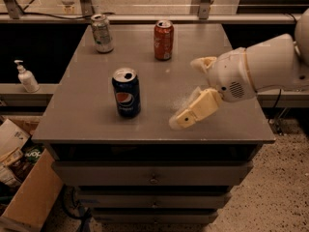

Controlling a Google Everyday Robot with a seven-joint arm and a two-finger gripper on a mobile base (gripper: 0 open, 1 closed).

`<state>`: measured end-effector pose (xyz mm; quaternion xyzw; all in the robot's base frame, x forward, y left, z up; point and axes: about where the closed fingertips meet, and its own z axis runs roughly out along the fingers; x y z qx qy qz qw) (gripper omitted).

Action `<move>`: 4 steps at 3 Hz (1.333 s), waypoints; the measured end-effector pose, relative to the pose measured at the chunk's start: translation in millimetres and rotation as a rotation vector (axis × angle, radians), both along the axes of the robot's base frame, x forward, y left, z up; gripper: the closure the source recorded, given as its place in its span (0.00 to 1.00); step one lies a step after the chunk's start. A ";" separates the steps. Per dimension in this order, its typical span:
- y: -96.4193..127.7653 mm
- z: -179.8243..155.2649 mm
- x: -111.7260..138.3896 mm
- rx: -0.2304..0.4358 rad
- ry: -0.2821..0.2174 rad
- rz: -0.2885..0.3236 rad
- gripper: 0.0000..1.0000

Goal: Knock pepsi can over

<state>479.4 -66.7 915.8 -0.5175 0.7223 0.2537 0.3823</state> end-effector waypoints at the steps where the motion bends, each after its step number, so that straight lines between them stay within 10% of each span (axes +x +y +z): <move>1: 39.5 -12.3 12.1 0.047 -0.023 0.045 0.00; 2: 99.2 -25.5 34.9 0.108 -0.041 0.097 0.00; 4: 104.0 -30.7 36.6 0.110 -0.100 0.079 0.00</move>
Offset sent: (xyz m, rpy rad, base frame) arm 0.0413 0.1063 -0.0326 0.1248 -0.0443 0.1072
